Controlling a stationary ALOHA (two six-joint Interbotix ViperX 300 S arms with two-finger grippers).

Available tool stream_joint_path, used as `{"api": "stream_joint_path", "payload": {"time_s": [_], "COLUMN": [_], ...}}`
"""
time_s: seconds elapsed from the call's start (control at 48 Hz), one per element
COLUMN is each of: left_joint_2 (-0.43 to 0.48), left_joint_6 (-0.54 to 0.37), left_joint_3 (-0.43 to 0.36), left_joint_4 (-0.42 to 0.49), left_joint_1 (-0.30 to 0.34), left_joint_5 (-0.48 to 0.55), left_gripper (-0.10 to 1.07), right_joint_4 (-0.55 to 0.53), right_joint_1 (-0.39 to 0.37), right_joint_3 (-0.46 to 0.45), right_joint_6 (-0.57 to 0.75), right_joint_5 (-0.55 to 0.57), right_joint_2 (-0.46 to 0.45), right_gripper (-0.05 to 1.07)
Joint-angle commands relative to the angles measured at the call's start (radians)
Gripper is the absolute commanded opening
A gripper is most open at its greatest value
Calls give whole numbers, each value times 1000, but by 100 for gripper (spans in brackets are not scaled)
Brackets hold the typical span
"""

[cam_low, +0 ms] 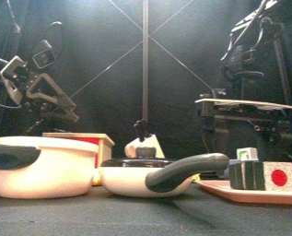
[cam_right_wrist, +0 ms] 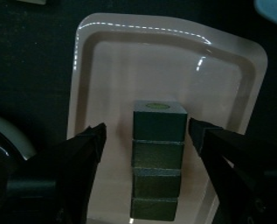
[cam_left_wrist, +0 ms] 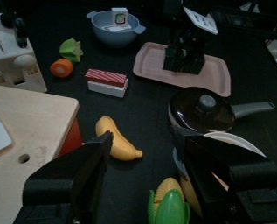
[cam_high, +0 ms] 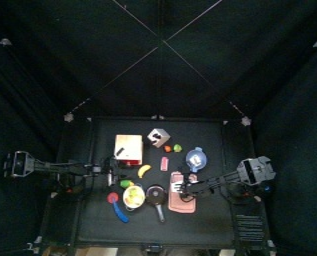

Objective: Pull out knife sharpener

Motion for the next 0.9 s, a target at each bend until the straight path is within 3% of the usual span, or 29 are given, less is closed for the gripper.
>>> {"api": "stream_joint_path", "payload": {"time_s": [0.0,0.229,0.542,0.75,0.875], "left_joint_2": [0,0,2,3,11], "left_joint_6": [2,-2,0,3,-3], "left_joint_3": [-9,-26,-92,-195,-245], "left_joint_4": [0,0,-58,-97,-114], "left_joint_1": [-2,-2,6,11,44], "left_joint_5": [-5,-5,25,178,259], "left_gripper": [92,92,92,92,92], "right_joint_4": [-6,-8,-100,-189,-261], "right_joint_1": [-3,0,-14,-57,-94], "right_joint_3": [-18,-25,-26,-8,2], "right_joint_6": [-18,-118,-272,-348,-373], "right_joint_5": [3,2,-28,-137,-178], "right_joint_2": [-58,-141,-169,-218,-249], "right_gripper": [103,103,103,103,103]}}
